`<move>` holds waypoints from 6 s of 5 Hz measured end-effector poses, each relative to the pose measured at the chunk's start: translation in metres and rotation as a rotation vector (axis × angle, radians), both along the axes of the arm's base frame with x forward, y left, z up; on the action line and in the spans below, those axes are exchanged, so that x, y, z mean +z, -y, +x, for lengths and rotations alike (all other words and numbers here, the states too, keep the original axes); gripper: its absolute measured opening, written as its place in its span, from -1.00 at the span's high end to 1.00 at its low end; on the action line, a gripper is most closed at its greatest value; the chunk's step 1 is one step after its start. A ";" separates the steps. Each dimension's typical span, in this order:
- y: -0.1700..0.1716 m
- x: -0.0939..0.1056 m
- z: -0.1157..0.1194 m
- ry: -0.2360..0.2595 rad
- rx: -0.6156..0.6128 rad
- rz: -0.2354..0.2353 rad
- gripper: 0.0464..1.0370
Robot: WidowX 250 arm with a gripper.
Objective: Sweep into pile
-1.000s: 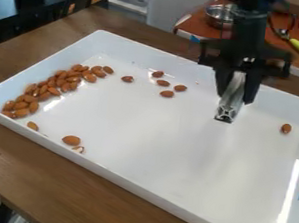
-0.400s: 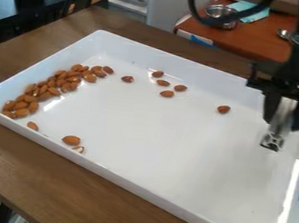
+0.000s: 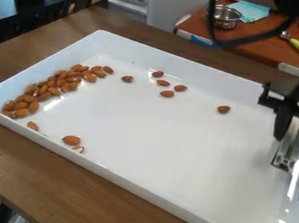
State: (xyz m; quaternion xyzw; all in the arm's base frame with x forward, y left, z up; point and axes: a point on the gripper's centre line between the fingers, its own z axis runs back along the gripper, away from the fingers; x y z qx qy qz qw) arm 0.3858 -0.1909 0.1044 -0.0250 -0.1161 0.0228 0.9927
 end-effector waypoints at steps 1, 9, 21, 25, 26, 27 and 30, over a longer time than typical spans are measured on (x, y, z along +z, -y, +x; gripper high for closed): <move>0.003 -0.017 0.002 -0.011 0.001 0.020 0.33; -0.265 -0.030 -0.020 -0.116 0.061 -0.065 0.33; -0.209 -0.001 -0.117 -0.154 0.009 -0.309 0.33; -0.193 -0.023 -0.110 -0.014 0.029 -0.217 0.33; -0.195 -0.028 -0.109 0.034 0.042 -0.198 0.33; -0.199 -0.030 -0.109 0.054 0.046 -0.185 0.33; -0.289 -0.030 -0.091 -0.064 0.031 0.073 0.33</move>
